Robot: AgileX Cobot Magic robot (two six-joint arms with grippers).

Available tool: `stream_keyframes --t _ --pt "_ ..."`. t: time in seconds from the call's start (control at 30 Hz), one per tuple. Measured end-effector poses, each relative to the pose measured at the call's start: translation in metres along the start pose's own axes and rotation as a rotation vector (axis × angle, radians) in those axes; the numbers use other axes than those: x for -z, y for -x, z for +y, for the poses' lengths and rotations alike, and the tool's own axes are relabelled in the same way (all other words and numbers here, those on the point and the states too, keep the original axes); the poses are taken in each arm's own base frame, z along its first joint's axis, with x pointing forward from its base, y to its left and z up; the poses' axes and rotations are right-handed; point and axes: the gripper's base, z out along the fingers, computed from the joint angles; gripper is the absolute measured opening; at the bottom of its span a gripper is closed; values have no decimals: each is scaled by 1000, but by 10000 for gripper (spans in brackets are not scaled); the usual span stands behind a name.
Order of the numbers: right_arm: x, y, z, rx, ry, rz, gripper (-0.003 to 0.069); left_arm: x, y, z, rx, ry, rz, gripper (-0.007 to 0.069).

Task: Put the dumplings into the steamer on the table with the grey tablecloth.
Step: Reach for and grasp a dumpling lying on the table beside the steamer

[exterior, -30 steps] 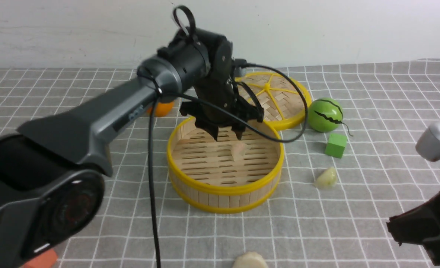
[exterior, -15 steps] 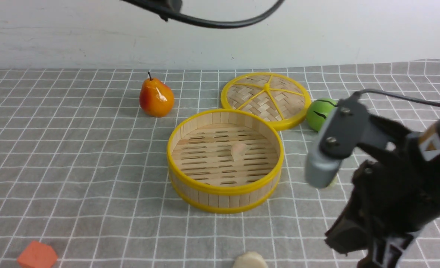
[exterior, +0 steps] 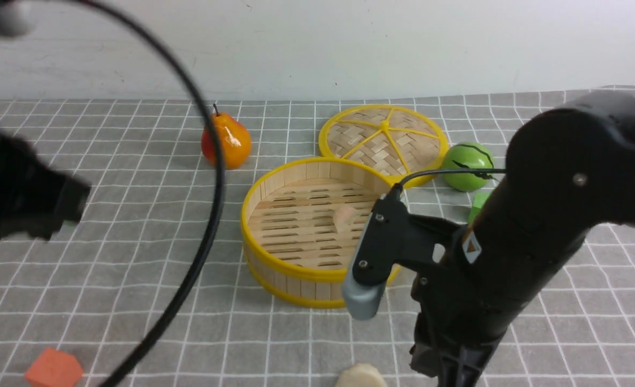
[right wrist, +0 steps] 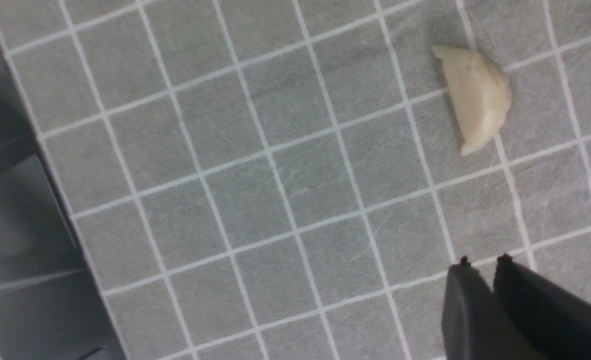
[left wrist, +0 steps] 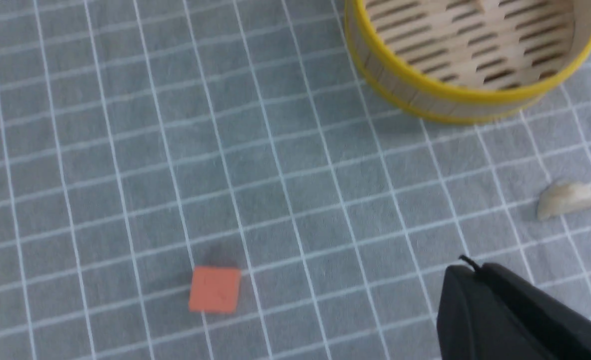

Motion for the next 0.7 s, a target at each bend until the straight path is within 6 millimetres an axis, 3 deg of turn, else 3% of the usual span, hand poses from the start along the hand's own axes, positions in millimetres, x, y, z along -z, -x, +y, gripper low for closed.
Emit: stream_keyframes --t 0.03,0.07,0.1,0.17,0.2,0.37,0.5,0.7 --pt "-6 1 -4 11 -17 10 148 -1 -16 3 9 -10 8 -14" --pt "-7 1 -4 12 -18 14 156 -1 -18 3 10 -12 8 -14" --pt "-14 3 -8 22 -34 20 213 -3 -38 6 16 -23 21 -14" --pt "-21 5 -11 26 -45 21 280 -4 -53 8 23 -33 29 -14" --pt "-29 8 -15 28 -54 14 369 -6 -68 10 29 -45 41 -14" --pt "-55 18 -26 62 -89 -27 539 -11 -98 13 42 -72 59 -14" --pt "-80 21 -32 131 -80 -13 577 -13 -107 14 47 -83 68 -14" --pt "-118 19 -38 176 -53 42 540 -12 -106 13 51 -94 50 -14"
